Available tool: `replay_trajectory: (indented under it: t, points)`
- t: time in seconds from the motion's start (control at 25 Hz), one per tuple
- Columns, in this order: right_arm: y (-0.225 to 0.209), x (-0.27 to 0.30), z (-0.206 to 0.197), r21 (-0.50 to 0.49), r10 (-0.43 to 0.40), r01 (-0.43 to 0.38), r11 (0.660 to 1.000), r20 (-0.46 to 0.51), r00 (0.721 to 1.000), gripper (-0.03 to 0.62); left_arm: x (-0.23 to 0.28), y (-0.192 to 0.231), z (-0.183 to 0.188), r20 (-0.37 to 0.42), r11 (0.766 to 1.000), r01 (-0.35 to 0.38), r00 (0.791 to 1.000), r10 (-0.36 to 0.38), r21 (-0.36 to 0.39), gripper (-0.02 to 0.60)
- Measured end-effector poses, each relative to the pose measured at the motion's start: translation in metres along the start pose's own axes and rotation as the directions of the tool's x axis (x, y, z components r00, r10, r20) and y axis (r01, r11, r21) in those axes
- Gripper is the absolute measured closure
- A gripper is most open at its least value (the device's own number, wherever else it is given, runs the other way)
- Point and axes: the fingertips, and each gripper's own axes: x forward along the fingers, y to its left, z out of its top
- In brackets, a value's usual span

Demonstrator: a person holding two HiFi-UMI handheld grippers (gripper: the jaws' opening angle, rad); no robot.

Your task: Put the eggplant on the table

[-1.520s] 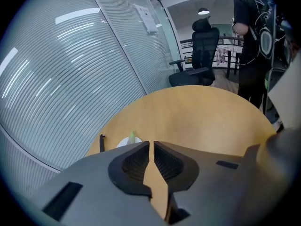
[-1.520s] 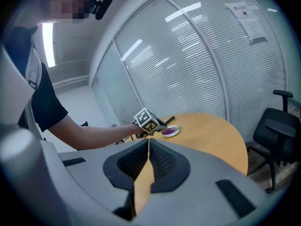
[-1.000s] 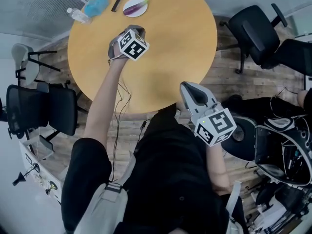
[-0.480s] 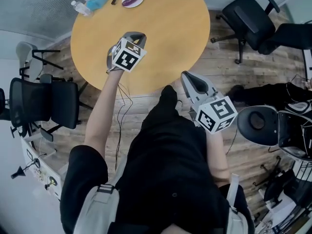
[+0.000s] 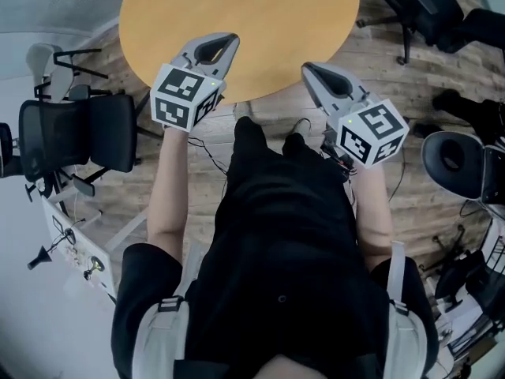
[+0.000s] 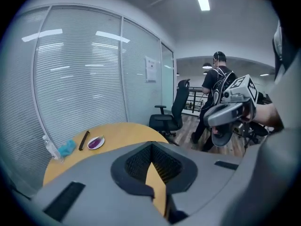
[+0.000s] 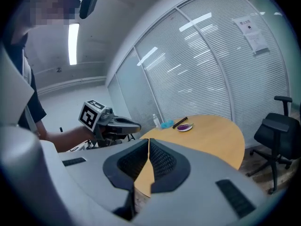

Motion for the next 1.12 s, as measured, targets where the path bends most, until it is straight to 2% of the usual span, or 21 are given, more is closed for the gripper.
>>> replay_trajectory:
  t: [0.12, 0.28, 0.48, 0.68, 0.76, 0.92, 1.04, 1.12]
  points:
    - [0.012, 0.019, 0.005, -0.020, -0.002, 0.002, 1.000, -0.011, 1.000, 0.576, -0.027, 0.009, -0.015, 0.018, 1.000, -0.001, 1.000, 0.002, -0.007, 0.569]
    - [0.033, 0.050, 0.004, 0.007, -0.021, 0.021, 1.000, -0.033, 0.999, 0.575, -0.072, 0.023, -0.032, 0.062, 0.998, 0.030, 0.998, -0.027, -0.060, 0.569]
    - [0.056, 0.074, 0.006, 0.001, -0.061, 0.061, 0.998, -0.032, 0.998, 0.574, -0.115, 0.035, -0.057, 0.087, 0.996, 0.066, 0.994, -0.061, -0.055, 0.569]
    - [0.100, 0.111, 0.009, 0.000, -0.021, 0.021, 1.000, -0.002, 1.000, 0.576, -0.165, 0.069, -0.067, 0.230, 0.976, 0.084, 0.972, -0.037, -0.200, 0.569]
    - [0.118, 0.125, 0.013, -0.011, 0.004, -0.004, 1.000, 0.023, 1.000, 0.574, -0.181, 0.078, -0.070, 0.270, 0.967, 0.102, 0.962, -0.036, -0.233, 0.569]
    - [0.164, 0.153, 0.014, -0.056, 0.056, -0.053, 0.997, 0.049, 0.997, 0.576, -0.211, 0.099, -0.087, 0.306, 0.962, 0.133, 0.950, -0.056, -0.237, 0.569]
    - [0.190, 0.173, 0.013, -0.031, 0.061, -0.060, 0.998, 0.050, 0.997, 0.576, -0.228, 0.116, -0.102, 0.311, 0.959, 0.172, 0.946, -0.097, -0.225, 0.569]
    - [0.192, 0.177, 0.016, -0.018, 0.054, -0.053, 0.998, 0.057, 0.997, 0.576, -0.225, 0.120, -0.104, 0.307, 0.958, 0.194, 0.944, -0.123, -0.211, 0.569]
